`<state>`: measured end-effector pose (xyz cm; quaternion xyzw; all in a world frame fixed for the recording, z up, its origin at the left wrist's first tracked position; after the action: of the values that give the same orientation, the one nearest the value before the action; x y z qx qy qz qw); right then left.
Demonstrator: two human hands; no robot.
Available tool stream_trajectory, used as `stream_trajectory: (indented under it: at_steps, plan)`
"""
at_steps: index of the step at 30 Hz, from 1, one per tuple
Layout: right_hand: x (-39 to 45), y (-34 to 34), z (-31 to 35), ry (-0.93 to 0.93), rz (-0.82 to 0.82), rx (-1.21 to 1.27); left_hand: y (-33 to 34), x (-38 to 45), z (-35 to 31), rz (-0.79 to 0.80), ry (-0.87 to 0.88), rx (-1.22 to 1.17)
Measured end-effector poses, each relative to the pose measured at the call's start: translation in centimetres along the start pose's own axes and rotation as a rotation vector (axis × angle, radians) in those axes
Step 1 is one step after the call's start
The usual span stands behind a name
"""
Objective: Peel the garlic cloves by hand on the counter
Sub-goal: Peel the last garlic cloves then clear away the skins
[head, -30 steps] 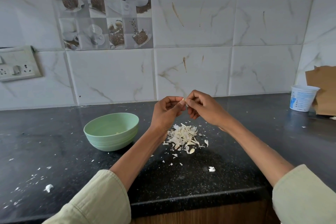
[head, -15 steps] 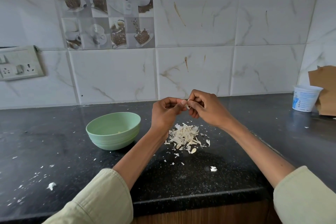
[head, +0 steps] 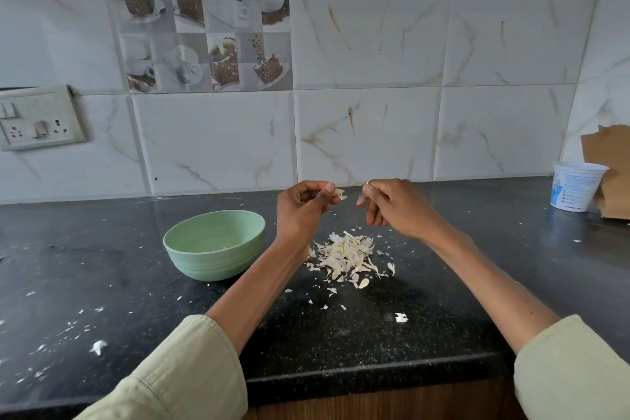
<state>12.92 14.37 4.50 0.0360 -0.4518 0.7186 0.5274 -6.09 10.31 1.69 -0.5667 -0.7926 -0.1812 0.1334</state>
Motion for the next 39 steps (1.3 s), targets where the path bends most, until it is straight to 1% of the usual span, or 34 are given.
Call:
stream_trajectory:
  at_steps: [8, 14, 18, 22, 27, 31, 39]
  plan:
    - [-0.37, 0.02, -0.17, -0.007, 0.139, -0.087, 0.30, -0.13, -0.17, 0.064, 0.029, 0.038]
    - [-0.11, 0.08, 0.15, -0.043, 0.123, -0.082, 0.50, -0.13, -0.15, 0.112, 0.021, 0.072]
    - [-0.19, -0.34, 0.13, -0.062, 0.099, -0.011, 0.68, -0.27, -0.15, 0.144, 0.003, 0.052]
    - [0.05, -0.35, 0.18, -0.065, 0.089, 0.084, 0.66, -0.12, 0.05, 0.119, -0.001, 0.058]
    - [-0.09, -0.33, 0.62, -0.031, 0.046, 0.221, 0.63, -0.08, 0.06, 0.118, 0.053, 0.125]
    - [-0.23, -0.02, 0.61, -0.019, 0.051, 0.247, 0.71, -0.04, 0.12, 0.116, 0.090, 0.170]
    - [-0.17, 0.01, 0.60, 0.001, 0.017, 0.303, 0.88, -0.38, -0.25, 0.111, 0.153, 0.178]
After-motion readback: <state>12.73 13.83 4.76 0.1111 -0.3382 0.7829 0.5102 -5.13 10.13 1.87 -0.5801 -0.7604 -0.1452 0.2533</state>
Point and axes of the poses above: each hand's wrist, its own x-axis towards the middle knuckle, its own y-axis out of the palm, z = x × y, the point moved 3 cm from there along x, towards the middle knuckle, and after that the axes turned 7 degrees about x, right-handed, at the moved point
